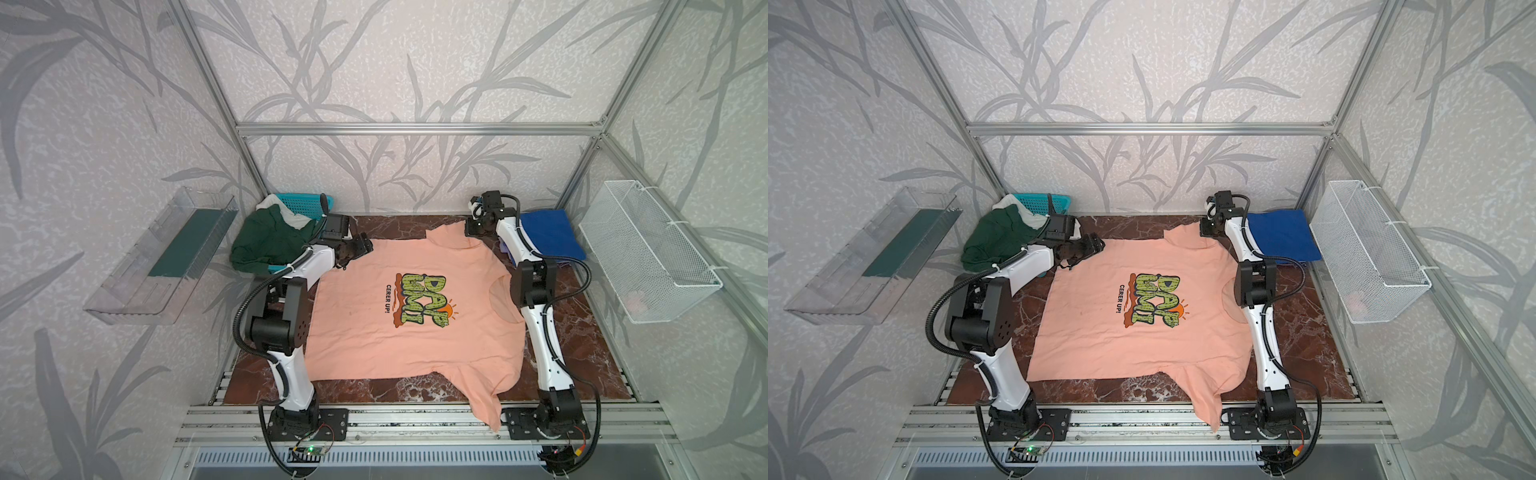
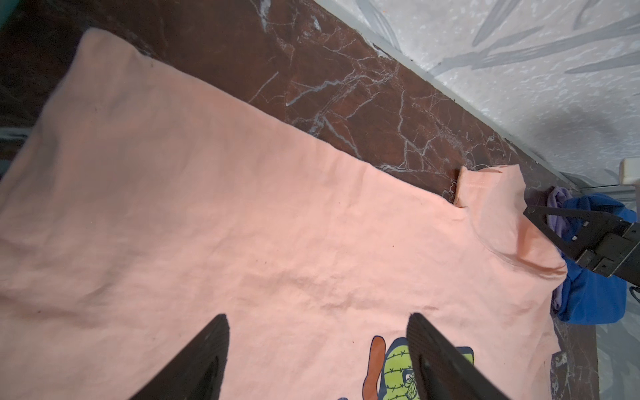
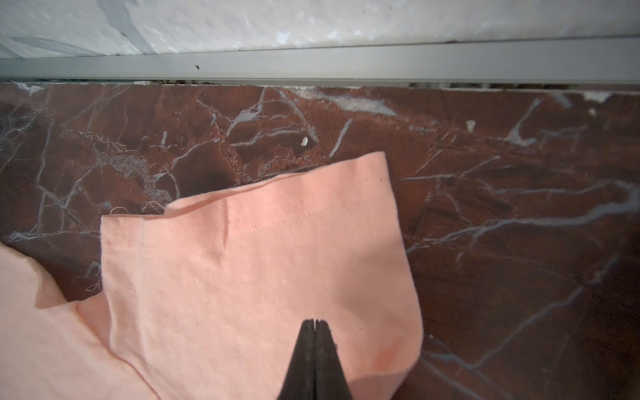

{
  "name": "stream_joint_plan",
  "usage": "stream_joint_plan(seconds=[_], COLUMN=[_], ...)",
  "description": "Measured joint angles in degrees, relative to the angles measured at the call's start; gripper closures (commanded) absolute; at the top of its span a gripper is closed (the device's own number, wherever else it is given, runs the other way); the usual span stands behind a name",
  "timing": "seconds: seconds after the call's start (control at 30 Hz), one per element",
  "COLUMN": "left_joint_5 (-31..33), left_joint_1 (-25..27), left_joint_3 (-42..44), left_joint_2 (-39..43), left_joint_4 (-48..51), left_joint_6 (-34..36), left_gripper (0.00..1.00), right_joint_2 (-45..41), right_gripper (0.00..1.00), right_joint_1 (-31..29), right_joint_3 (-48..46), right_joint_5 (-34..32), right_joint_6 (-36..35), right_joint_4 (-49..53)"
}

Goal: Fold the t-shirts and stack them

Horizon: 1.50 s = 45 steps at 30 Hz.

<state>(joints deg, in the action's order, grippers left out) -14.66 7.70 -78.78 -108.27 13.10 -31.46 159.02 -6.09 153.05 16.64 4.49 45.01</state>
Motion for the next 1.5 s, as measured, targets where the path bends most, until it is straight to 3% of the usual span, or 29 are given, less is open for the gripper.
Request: stream_joint_plan(seconds=[0.47,0.8,1.27,1.5], left_joint_5=[-0.57,0.13,0.26,1.60], left_joint_1=[-1.57,-3.23,-4.50,-4.98], left_joint_3=[-7.37,-9.92,-22.12,-27.65], left_joint_2=[-6.32,-9.40,-18.84,-22.93], left_joint_4=[2.08,3.82,8.96,13.05], left_joint_6=[1.03,1.64,4.59,5.75], left_gripper=[0.19,0.19,0.19,0.19], right_joint_2=[-13.14,-14.51,-26.01,-28.79], right_gripper=[1.00,1.00,1.00,1.00], right_joint_1=[-0.02,-0.11,-0.09,1.11], right_joint_3=[-7.56,-11.98,-39.80,-41.92], right_joint_5=[-2.86,-5.55,-8.66,-8.68], right_joint_6=[-6.16,-7.80,-6.86,-5.35], right_joint_4=[5.05,9.92,3.39,-0.35])
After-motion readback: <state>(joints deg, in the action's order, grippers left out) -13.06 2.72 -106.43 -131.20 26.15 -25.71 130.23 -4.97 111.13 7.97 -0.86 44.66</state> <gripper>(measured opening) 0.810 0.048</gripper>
